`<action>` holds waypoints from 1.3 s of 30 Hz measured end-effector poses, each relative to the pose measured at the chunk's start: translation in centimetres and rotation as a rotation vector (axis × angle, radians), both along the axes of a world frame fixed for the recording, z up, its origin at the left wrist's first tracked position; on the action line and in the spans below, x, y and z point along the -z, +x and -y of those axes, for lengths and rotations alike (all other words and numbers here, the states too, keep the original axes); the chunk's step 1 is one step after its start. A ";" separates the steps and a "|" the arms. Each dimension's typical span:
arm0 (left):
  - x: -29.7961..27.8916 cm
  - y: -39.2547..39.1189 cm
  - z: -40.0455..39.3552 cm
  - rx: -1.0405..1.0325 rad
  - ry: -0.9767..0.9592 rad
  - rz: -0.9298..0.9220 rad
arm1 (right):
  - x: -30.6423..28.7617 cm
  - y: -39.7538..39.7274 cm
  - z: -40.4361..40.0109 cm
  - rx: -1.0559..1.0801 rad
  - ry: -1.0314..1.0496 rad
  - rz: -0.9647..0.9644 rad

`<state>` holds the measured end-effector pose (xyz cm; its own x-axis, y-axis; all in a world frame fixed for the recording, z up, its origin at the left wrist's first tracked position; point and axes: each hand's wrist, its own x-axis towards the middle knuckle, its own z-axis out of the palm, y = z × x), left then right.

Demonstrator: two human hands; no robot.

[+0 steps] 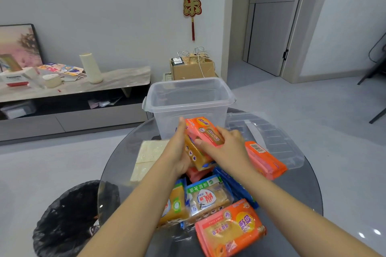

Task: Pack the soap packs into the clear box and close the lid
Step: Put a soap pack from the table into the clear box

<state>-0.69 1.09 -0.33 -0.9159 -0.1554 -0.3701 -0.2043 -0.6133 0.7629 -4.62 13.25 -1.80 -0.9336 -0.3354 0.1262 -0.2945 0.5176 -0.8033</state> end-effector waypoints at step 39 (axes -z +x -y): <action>-3.5 -21.0 9.6 0.400 -0.785 0.389 | -6.3 -20.9 9.6 -0.138 0.165 0.641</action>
